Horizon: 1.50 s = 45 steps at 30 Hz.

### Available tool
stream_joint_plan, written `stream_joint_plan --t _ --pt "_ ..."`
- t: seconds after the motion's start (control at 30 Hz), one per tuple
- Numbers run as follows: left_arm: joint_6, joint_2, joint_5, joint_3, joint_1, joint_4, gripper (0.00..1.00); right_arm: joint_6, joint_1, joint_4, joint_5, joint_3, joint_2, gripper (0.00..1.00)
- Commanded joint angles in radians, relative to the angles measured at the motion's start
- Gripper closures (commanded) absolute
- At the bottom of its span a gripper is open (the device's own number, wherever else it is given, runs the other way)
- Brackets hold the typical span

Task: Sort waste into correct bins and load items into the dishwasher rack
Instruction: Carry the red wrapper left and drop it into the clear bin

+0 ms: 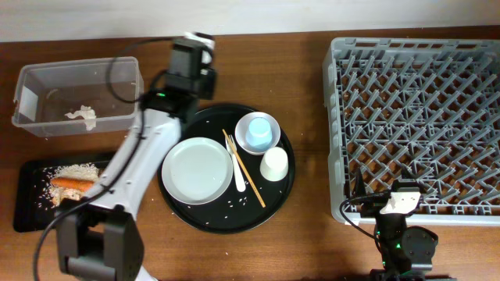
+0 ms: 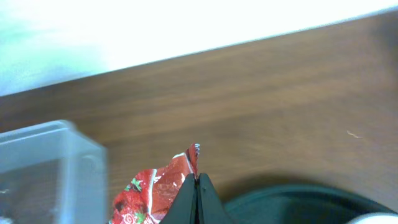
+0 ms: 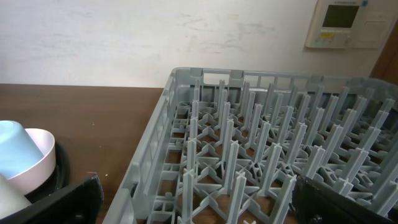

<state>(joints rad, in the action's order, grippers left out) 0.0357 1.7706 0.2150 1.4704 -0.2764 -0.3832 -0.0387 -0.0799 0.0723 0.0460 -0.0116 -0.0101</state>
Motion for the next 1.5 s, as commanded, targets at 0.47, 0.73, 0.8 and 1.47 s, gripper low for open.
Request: stream_joint_plan --t 0.47,0.73,0.8,1.47 --pt "-0.234 0.073 -0.335 0.031 0.555 0.151 0.2 -0.006 -0.006 0.003 -0.005 0.006 0.006 0.01" --pt "-0.433 -0.127 -0.467 0.031 0.556 -0.016 0.01 -0.006 -0.006 0.003 -0.005 0.006 0.006 0.01" --pt "-0.513 -0.195 -0.49 0.031 0.556 -0.14 0.01 -0.006 -0.006 0.003 -0.005 0.006 0.006 0.02" --pt "-0.695 -0.298 -0.278 0.027 0.692 -0.856 0.01 -0.006 -0.006 0.003 -0.005 0.006 0.006 0.01"
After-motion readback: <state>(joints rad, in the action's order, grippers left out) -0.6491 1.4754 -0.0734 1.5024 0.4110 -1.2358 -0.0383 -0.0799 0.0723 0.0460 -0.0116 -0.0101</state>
